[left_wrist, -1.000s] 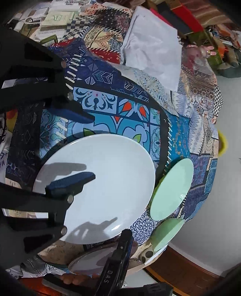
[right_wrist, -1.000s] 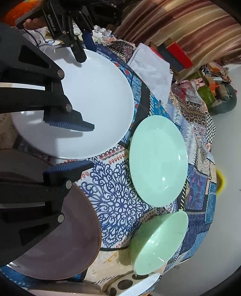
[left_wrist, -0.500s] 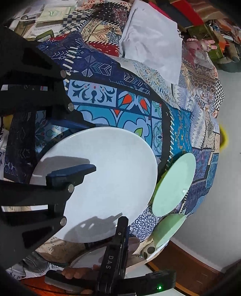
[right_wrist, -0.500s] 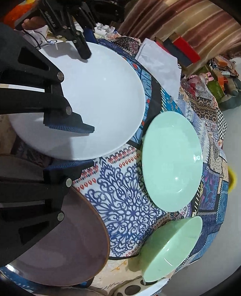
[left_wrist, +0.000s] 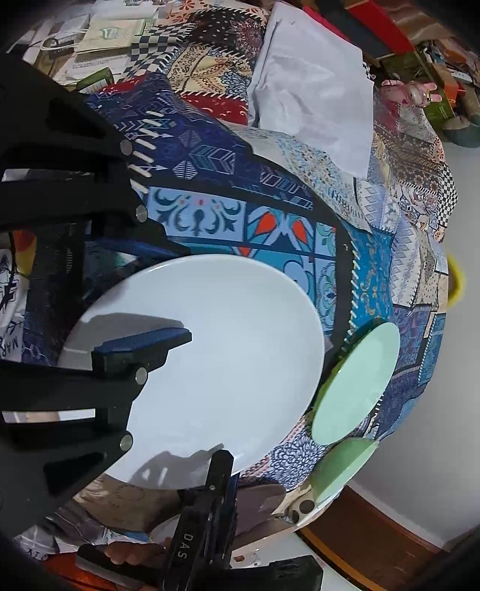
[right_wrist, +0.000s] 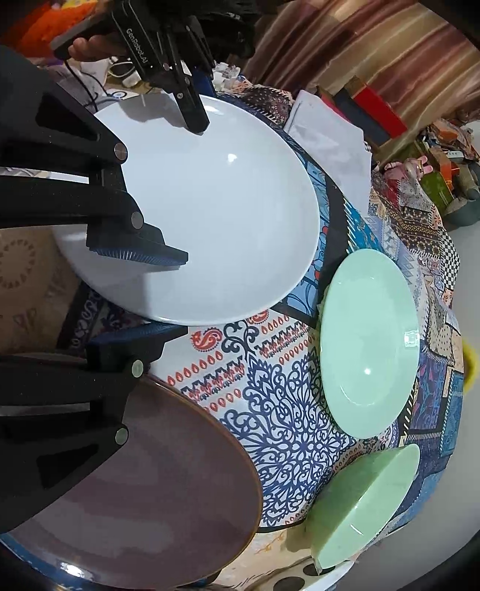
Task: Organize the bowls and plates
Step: 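Grip the white plate rim with both grippers and lift it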
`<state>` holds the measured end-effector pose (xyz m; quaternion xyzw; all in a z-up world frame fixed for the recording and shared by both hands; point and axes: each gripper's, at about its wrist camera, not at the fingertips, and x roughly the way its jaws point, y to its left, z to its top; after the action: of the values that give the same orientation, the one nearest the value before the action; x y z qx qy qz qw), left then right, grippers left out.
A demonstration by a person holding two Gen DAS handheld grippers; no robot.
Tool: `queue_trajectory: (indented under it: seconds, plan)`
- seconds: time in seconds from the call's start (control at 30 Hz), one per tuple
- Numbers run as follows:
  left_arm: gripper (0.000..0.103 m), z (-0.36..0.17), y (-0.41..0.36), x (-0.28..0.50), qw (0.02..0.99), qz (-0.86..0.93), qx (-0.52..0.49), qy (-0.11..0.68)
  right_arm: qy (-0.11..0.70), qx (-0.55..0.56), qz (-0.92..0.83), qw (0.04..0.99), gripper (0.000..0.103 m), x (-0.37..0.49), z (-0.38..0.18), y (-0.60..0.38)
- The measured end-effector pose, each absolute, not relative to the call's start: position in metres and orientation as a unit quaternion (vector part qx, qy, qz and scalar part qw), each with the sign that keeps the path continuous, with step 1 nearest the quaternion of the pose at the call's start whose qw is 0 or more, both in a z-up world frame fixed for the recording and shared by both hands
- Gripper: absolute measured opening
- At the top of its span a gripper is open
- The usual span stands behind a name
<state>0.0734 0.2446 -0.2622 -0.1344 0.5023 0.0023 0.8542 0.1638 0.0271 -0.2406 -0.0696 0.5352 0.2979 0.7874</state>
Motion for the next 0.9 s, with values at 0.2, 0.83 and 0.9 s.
queue_trajectory:
  seconds: [0.2,0.83,0.9]
  plan:
    - [0.037,-0.263,0.246,0.073,0.852,-0.002,-0.144,0.504,0.530,-0.078,0.302,0.788,0.033,0.164,-0.243,0.032]
    - [0.036,-0.252,0.244,0.073,0.863,0.004,-0.130,0.488,0.510,-0.058,0.304,0.803,0.023,0.159,-0.232,0.024]
    - [0.036,-0.248,0.243,0.072,0.866,0.005,-0.126,0.483,0.504,-0.056,0.305,0.806,0.023,0.158,-0.229,0.022]
